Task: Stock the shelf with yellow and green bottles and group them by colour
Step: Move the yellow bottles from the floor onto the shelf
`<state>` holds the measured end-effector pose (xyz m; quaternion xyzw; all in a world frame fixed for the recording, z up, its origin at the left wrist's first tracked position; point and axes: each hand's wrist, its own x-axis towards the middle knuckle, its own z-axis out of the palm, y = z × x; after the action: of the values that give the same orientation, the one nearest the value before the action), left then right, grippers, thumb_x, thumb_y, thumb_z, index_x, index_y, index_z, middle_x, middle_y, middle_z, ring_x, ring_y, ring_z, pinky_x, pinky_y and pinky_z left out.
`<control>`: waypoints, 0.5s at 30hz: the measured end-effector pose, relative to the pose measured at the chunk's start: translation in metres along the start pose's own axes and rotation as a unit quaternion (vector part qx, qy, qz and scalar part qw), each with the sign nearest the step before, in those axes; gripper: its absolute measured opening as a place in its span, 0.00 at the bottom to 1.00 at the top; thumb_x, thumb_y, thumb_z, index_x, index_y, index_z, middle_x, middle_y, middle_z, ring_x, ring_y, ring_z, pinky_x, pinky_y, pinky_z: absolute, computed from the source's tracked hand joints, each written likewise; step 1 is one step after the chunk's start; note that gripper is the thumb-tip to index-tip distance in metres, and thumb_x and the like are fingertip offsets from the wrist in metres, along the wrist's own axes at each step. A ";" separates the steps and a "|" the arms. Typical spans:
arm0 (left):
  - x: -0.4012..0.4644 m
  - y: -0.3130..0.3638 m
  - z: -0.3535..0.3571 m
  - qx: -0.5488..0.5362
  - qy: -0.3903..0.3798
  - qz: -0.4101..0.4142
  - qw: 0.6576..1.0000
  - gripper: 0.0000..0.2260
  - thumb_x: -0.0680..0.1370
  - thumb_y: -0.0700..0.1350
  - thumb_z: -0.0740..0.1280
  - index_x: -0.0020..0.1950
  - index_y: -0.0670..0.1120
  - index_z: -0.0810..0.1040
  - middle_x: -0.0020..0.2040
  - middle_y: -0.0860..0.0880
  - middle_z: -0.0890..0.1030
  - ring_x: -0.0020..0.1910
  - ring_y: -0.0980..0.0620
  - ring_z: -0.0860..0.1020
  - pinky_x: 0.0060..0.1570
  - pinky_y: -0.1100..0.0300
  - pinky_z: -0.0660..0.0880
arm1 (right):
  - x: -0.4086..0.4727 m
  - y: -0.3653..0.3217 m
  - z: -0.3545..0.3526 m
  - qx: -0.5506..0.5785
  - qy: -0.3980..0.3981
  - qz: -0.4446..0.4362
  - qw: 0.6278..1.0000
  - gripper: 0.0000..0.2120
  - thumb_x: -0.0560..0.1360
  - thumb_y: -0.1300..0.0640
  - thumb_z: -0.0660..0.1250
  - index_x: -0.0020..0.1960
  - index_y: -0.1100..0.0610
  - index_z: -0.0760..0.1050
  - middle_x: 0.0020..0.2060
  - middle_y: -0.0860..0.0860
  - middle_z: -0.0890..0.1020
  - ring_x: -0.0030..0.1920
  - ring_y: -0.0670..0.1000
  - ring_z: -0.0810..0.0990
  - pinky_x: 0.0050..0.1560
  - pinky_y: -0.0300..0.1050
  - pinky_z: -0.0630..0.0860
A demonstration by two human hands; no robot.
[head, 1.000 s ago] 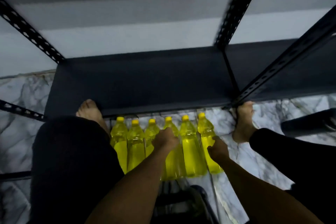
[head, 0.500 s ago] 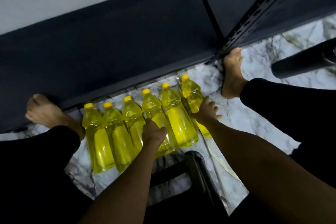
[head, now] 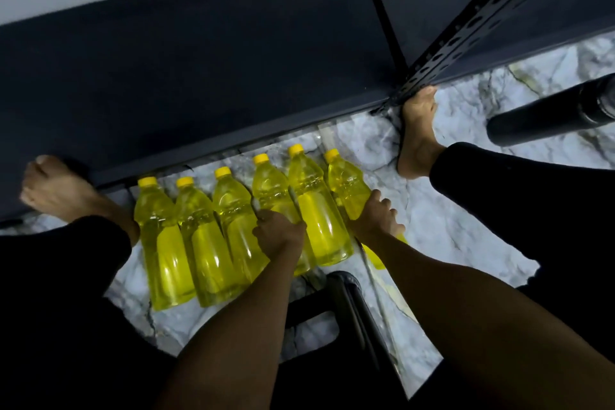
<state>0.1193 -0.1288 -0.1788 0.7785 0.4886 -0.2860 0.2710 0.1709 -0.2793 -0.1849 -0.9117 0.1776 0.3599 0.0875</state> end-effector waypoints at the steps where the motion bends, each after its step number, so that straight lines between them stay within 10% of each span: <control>1: -0.001 0.000 0.001 0.002 0.002 -0.002 1.000 0.44 0.69 0.53 0.76 0.73 0.33 0.57 0.64 0.36 0.75 0.64 0.37 0.72 0.54 0.47 0.74 | -0.006 0.001 0.000 -0.008 -0.004 0.000 1.000 0.38 0.68 0.38 0.73 0.68 0.56 0.60 0.63 0.57 0.72 0.64 0.63 0.71 0.56 0.64 0.69; 15: 0.024 0.002 0.014 -0.199 0.010 -0.028 0.980 0.48 0.64 0.49 0.81 0.75 0.41 0.56 0.66 0.38 0.73 0.64 0.36 0.74 0.59 0.44 0.75 | -0.060 -0.006 -0.010 0.046 -0.024 0.004 0.999 0.37 0.64 0.49 0.76 0.66 0.54 0.59 0.62 0.56 0.71 0.63 0.63 0.72 0.57 0.61 0.70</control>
<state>0.1271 -0.1249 -0.2049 0.6978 0.5602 -0.1831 0.4071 0.1388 -0.2611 -0.1363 -0.8972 0.1951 0.3736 0.1320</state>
